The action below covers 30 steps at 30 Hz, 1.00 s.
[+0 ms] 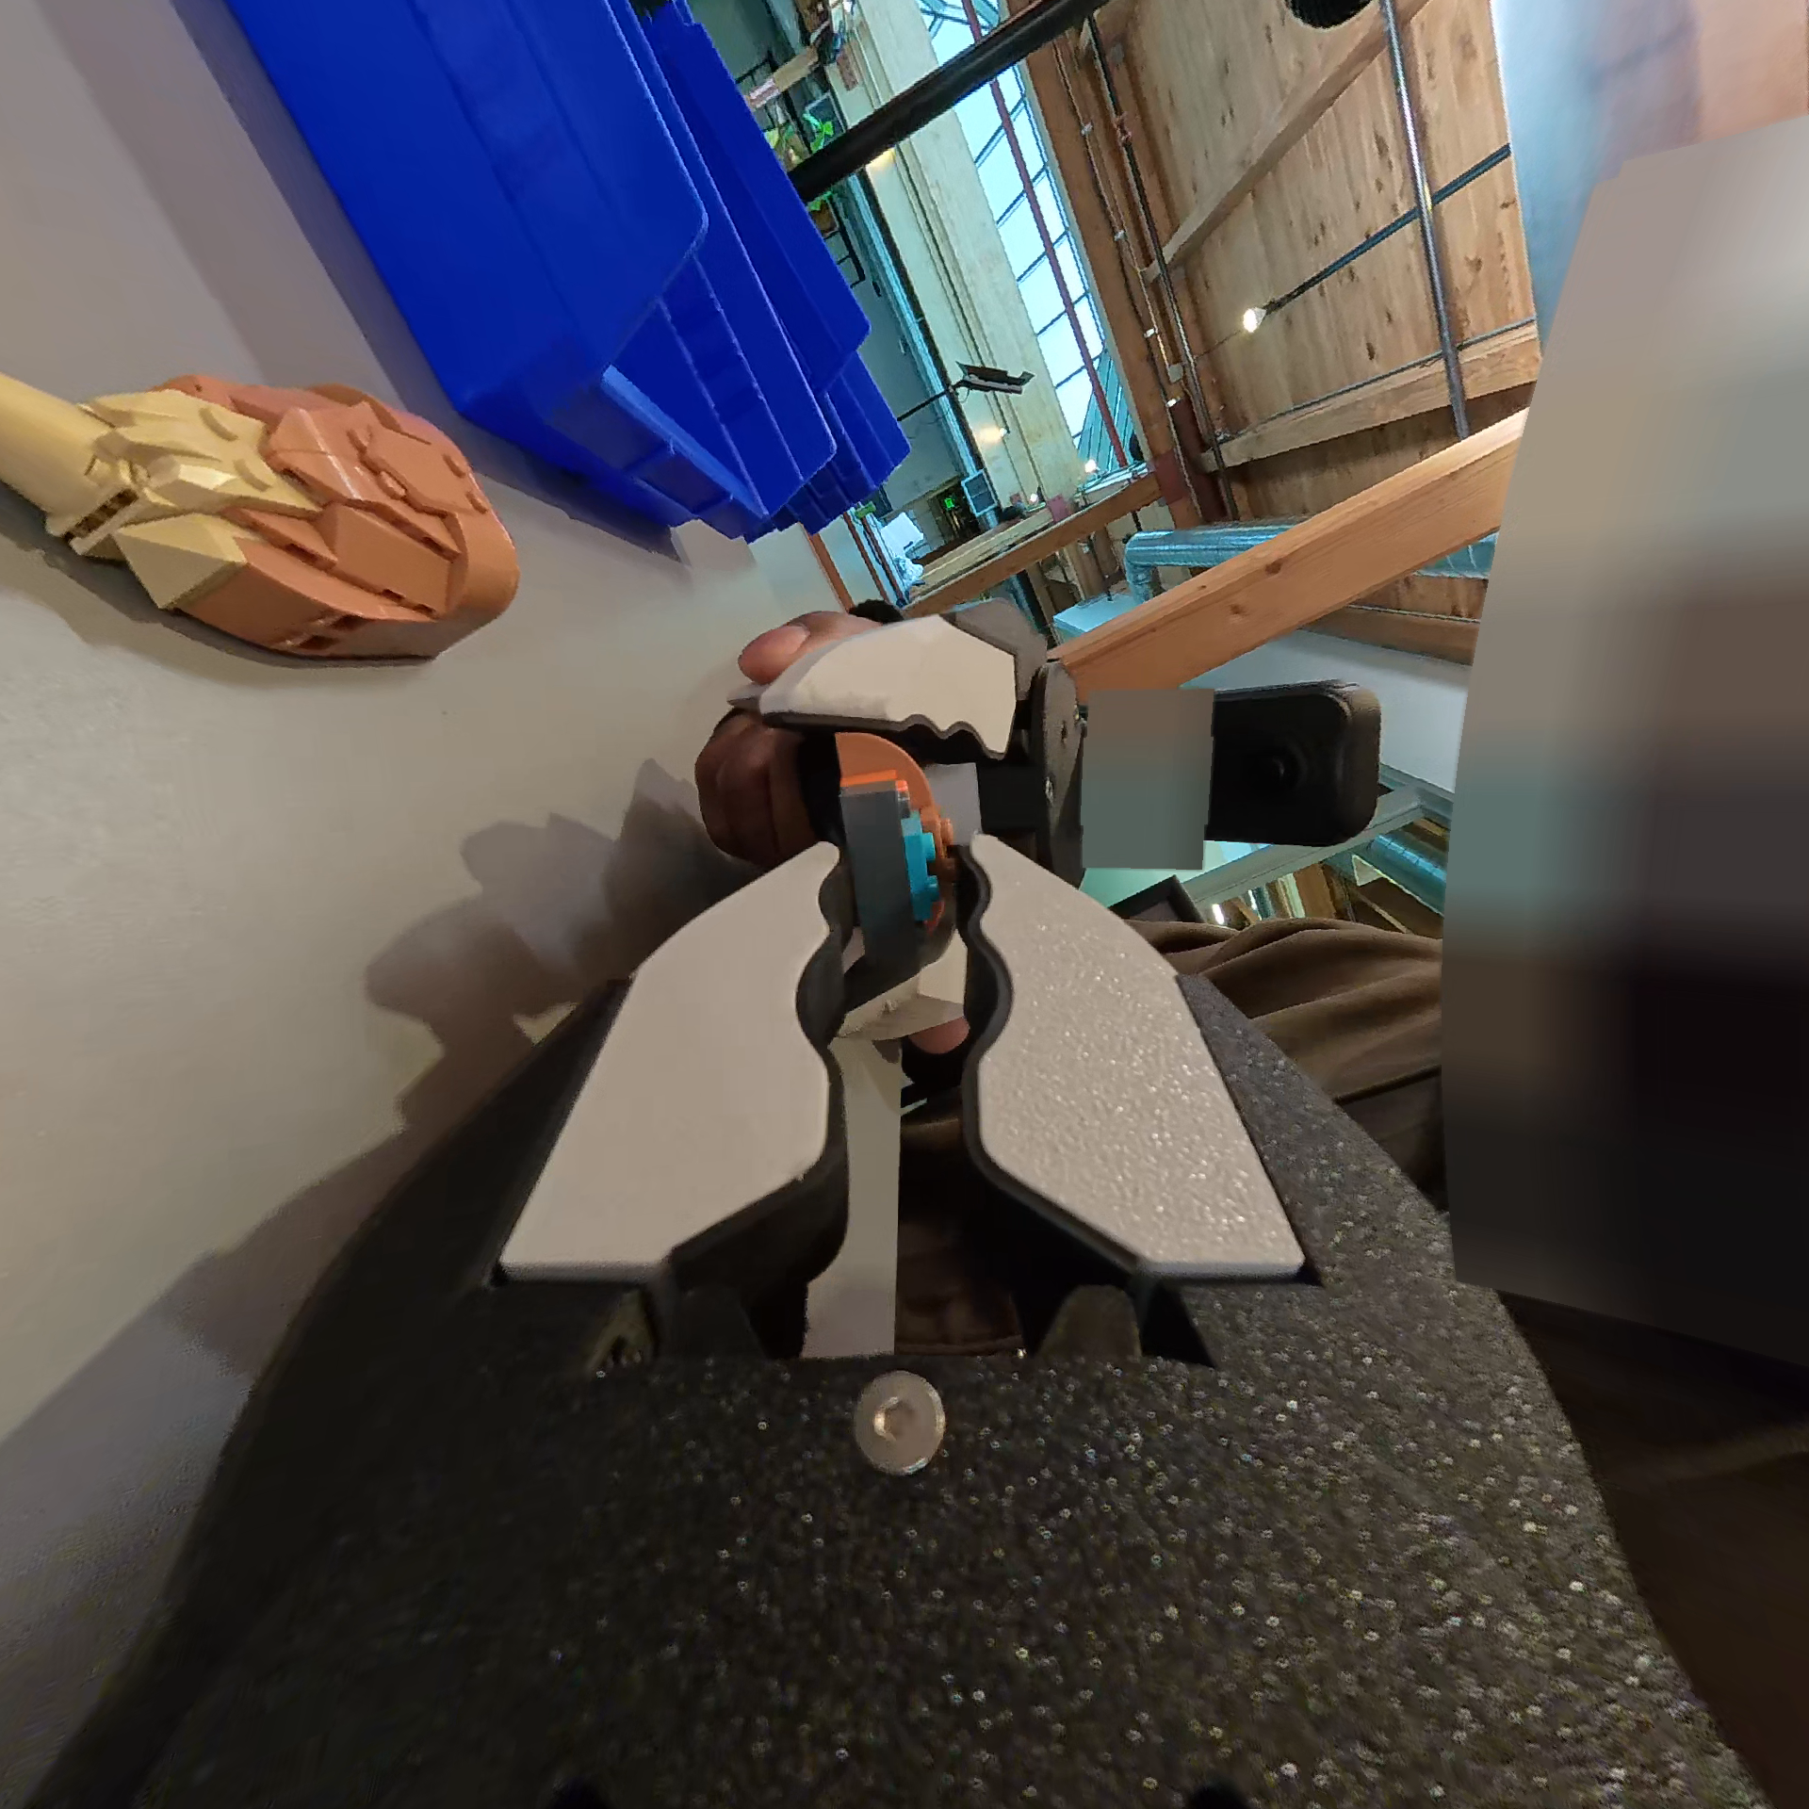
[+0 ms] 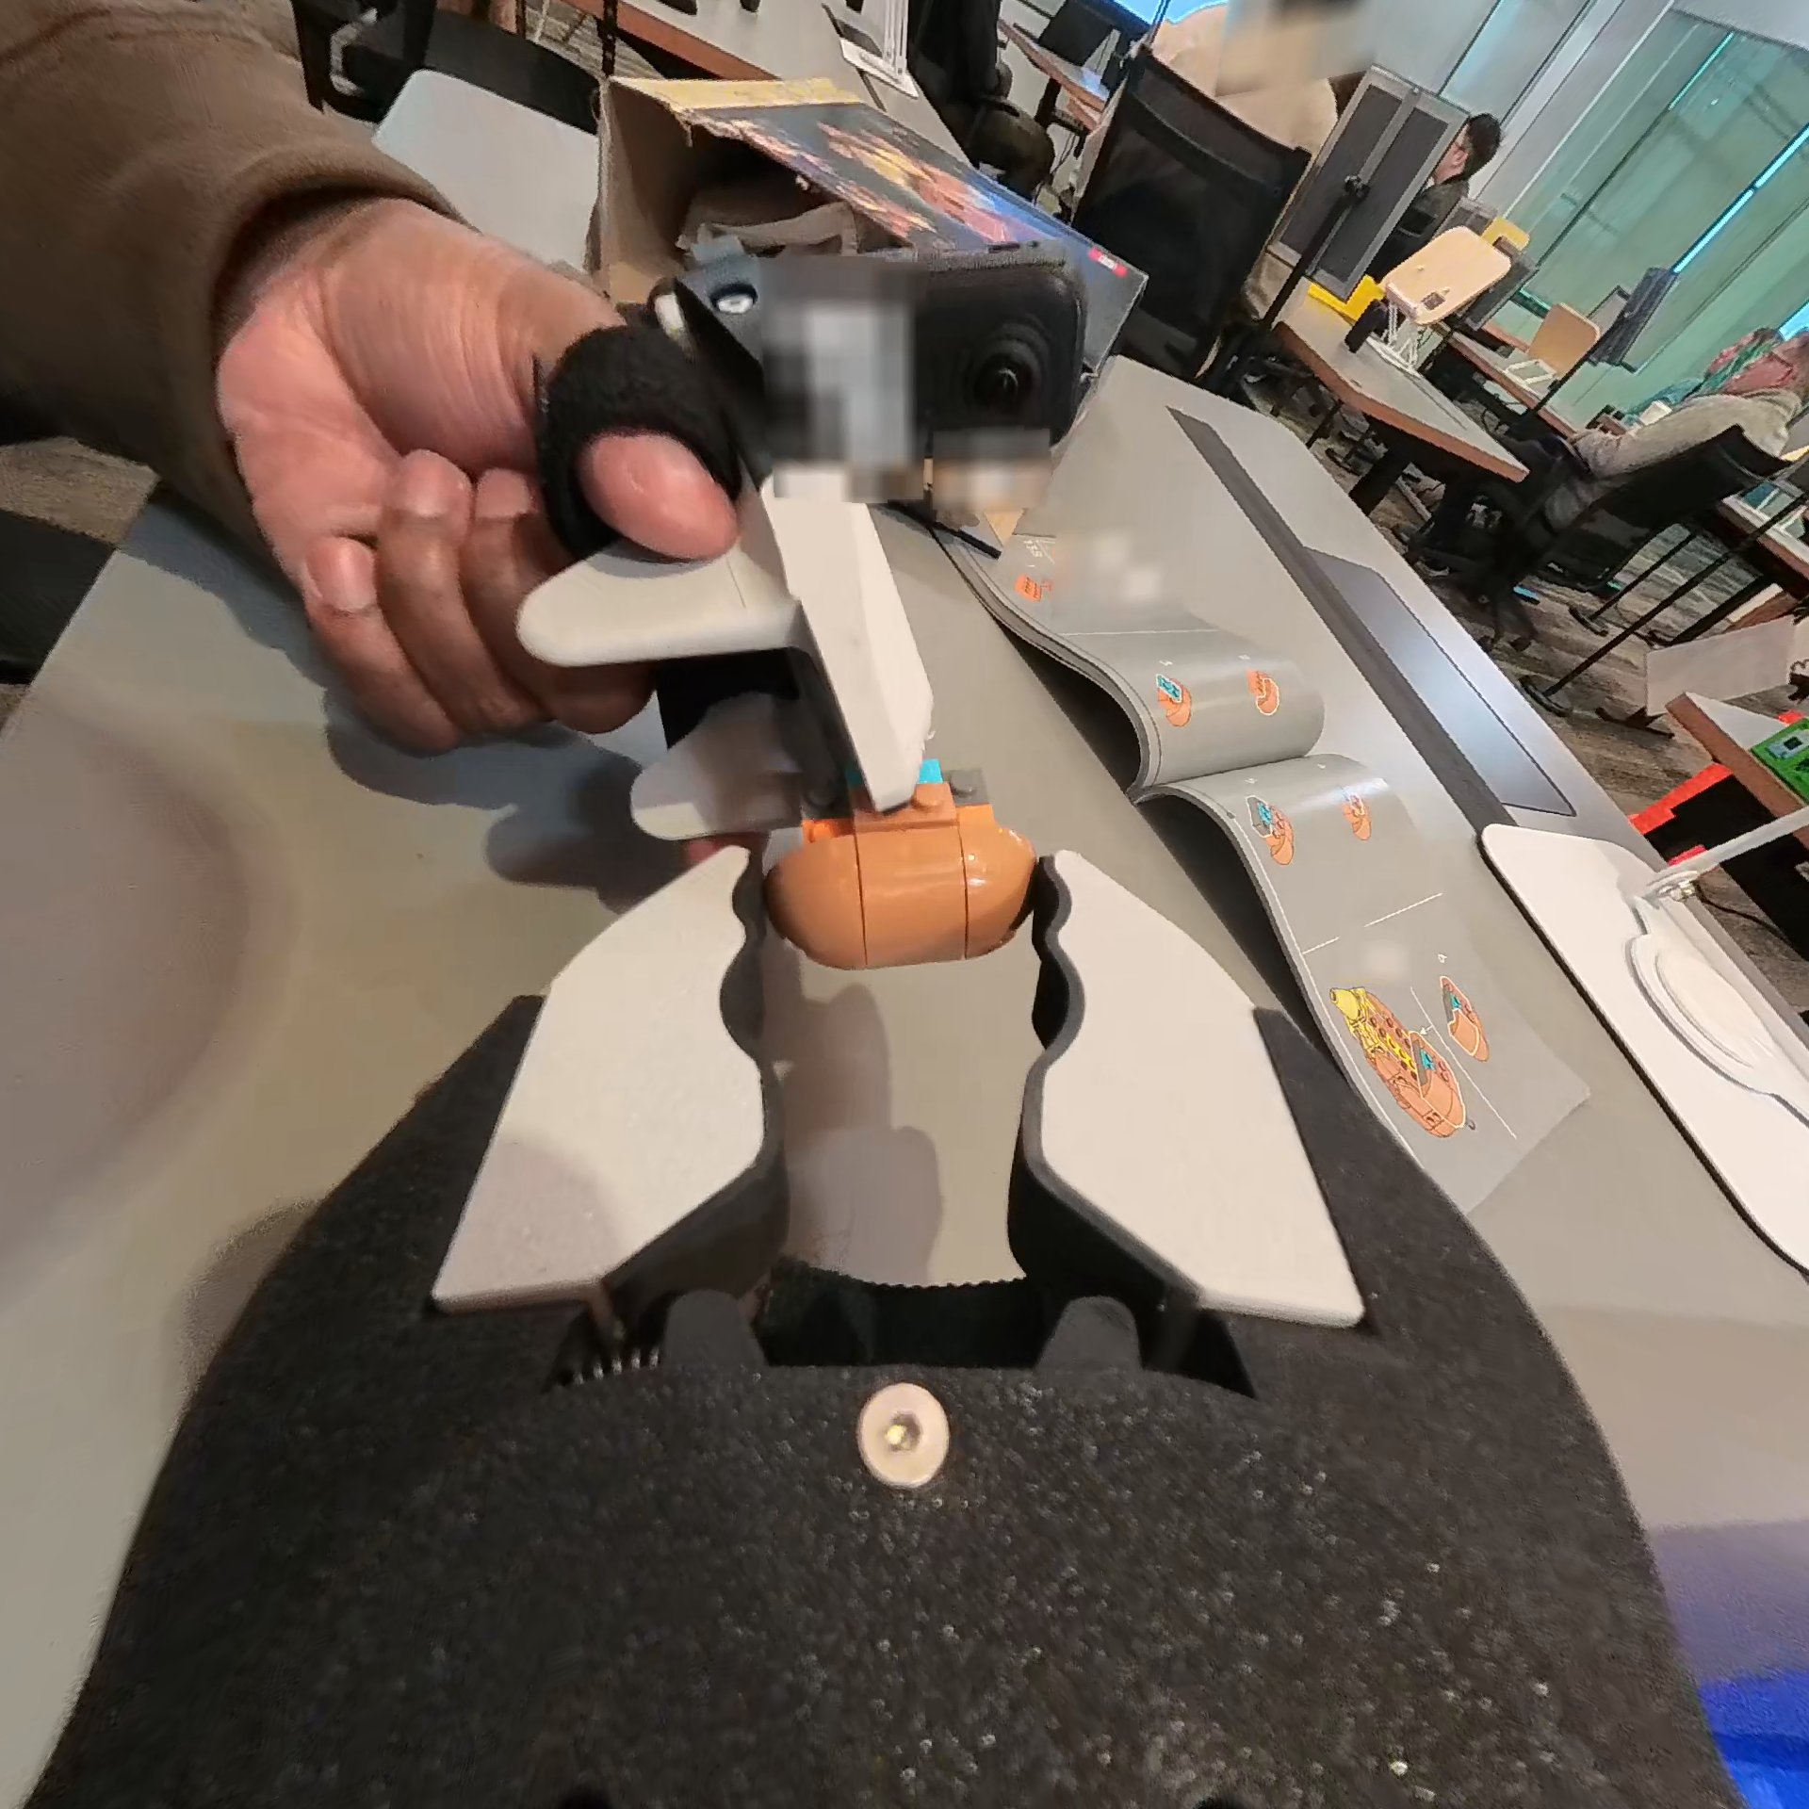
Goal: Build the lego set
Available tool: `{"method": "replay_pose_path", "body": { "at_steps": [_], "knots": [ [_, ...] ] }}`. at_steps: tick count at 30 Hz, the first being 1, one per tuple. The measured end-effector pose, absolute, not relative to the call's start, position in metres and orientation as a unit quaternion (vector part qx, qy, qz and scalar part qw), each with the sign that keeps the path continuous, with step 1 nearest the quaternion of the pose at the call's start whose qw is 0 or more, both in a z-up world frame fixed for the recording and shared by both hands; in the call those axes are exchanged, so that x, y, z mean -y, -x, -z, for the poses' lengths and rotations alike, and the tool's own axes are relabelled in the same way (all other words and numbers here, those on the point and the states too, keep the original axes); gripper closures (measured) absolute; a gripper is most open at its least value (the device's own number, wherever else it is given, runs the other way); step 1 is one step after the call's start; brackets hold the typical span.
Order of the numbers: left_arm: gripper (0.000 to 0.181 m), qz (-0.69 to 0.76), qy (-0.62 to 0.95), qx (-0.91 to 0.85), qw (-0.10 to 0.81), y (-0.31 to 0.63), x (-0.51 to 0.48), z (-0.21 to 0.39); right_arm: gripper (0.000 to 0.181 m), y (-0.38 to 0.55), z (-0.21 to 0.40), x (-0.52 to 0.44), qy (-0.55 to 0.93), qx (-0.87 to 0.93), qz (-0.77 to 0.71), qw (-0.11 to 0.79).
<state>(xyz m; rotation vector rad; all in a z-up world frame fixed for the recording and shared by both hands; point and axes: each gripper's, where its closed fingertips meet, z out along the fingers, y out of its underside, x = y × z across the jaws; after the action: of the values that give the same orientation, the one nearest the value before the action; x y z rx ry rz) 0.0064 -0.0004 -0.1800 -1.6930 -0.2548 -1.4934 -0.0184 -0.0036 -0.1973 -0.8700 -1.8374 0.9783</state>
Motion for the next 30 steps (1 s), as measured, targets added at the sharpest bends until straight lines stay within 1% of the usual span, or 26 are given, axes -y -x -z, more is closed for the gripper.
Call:
{"method": "replay_pose_path", "body": {
  "at_steps": [12,18,19,22,25,27,30],
  "knots": [
    [0.163,0.544,0.706,0.081,0.446,-0.008,0.000,0.185,0.129,0.019,0.198,0.004,0.351,0.736,-0.389,0.429],
    [0.162,0.583,0.665,0.105,0.455,-0.005,-0.003,0.179,0.128,0.020,0.193,0.003,0.368,0.720,-0.418,0.413],
    [0.162,0.590,0.652,0.111,0.463,-0.002,-0.003,0.175,0.125,0.020,0.193,0.002,0.373,0.718,-0.424,0.408],
    [0.163,0.590,0.634,0.115,0.487,0.006,-0.003,0.169,0.118,0.019,0.196,0.001,0.399,0.709,-0.449,0.371],
    [0.163,0.579,0.630,0.105,0.506,0.009,-0.001,0.166,0.117,0.018,0.187,0.002,0.436,0.663,-0.527,0.306],
    [0.163,0.566,0.632,0.091,0.521,0.010,-0.001,0.164,0.121,0.018,0.180,0.002,0.457,0.625,-0.581,0.252],
    [0.163,0.535,0.645,0.062,0.542,0.009,0.000,0.164,0.132,0.018,0.171,-0.001,0.465,0.585,-0.626,0.221]
  ]
}}
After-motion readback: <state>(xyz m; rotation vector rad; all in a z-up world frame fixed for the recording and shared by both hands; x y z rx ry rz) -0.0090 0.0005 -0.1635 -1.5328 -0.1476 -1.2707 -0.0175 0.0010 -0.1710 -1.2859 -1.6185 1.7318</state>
